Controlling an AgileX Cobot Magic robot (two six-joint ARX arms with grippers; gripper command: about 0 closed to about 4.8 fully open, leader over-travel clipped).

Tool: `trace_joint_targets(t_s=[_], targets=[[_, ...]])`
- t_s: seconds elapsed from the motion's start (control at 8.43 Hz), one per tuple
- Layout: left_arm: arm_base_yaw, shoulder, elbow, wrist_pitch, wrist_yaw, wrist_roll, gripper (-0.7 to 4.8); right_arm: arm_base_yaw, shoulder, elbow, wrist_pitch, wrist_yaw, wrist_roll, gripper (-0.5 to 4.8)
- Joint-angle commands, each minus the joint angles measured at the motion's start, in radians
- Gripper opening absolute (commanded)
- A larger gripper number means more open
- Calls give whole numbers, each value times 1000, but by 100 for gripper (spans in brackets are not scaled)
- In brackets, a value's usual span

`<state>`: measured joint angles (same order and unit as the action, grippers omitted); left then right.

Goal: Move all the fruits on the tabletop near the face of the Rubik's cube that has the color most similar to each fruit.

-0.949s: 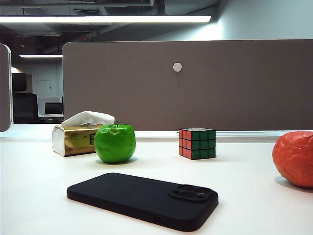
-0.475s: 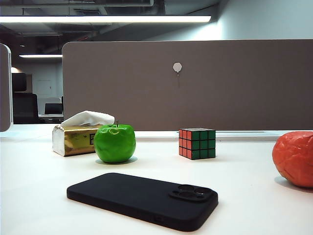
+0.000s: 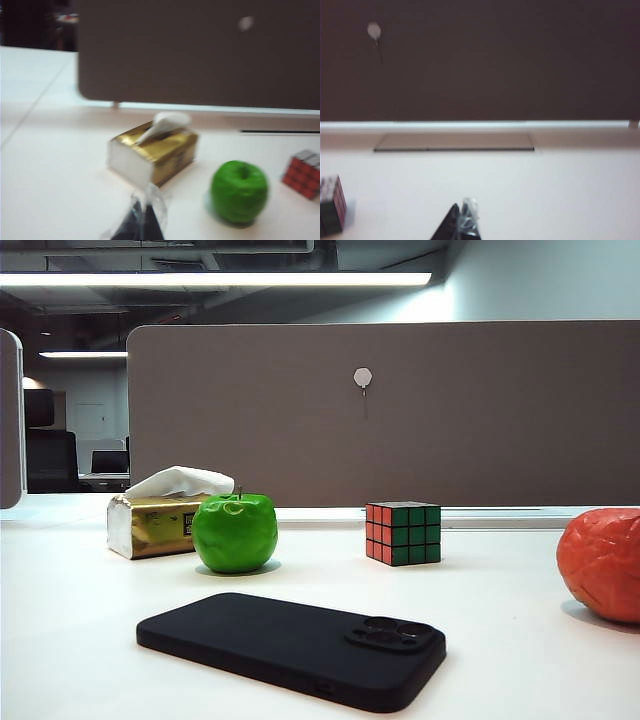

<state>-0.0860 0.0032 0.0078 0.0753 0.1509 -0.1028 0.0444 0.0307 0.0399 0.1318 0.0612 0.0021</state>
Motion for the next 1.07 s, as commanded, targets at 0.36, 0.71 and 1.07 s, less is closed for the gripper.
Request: trace_joint_targets(t_s=[0.36,0.71,1.07], targets=[[1,1,78,-5,73,14,-6,1,1,134,-125,-19,-26,-1],[1,18,171,-69,76,44,-6,1,2,259,-304,-78,-89,-1],[0,203,314,-164,255,89,-6,1,16,399,-541,-169,-89,-1]])
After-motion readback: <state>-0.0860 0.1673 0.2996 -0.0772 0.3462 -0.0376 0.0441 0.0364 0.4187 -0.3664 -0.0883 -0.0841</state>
